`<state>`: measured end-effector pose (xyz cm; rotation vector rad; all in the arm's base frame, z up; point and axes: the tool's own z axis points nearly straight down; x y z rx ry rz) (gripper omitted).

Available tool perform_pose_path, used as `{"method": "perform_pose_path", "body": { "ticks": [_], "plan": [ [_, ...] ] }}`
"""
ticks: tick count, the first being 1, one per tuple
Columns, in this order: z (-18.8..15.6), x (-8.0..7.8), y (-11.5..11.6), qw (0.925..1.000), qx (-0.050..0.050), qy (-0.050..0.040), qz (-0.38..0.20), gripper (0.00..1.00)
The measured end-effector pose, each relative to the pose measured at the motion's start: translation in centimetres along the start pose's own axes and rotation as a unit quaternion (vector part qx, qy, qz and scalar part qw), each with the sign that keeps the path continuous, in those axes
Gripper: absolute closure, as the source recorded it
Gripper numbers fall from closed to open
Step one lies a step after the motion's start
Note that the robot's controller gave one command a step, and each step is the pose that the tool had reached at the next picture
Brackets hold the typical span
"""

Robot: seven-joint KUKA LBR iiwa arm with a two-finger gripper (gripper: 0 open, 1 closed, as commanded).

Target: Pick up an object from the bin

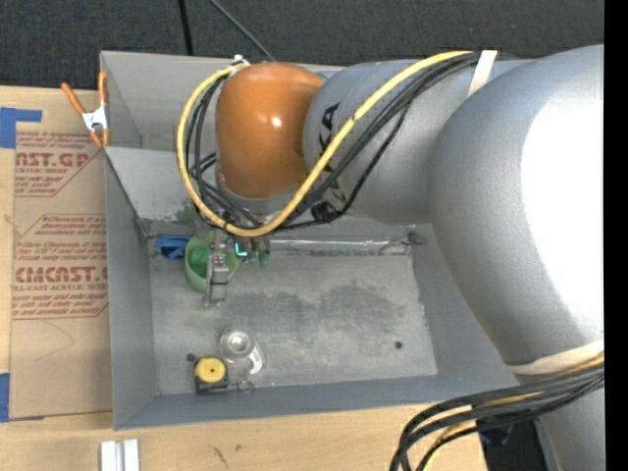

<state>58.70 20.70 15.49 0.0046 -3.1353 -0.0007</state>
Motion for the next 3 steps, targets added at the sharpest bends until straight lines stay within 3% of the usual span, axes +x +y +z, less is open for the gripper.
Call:
{"method": "perform_pose_path", "body": {
  "ticks": [1, 2, 3],
  "plan": [
    [8.4, -0.6, -1.2, 0.9964, -0.001, -0.0060, 0.084, 0.00],
    [8.3, -0.5, -1.1, 0.9965, -0.002, -0.0053, 0.083, 1.00],
    [-9.3, 0.7, 3.0, 0.9955, -0.003, -0.0073, 0.094, 1.00]
  ]
}}
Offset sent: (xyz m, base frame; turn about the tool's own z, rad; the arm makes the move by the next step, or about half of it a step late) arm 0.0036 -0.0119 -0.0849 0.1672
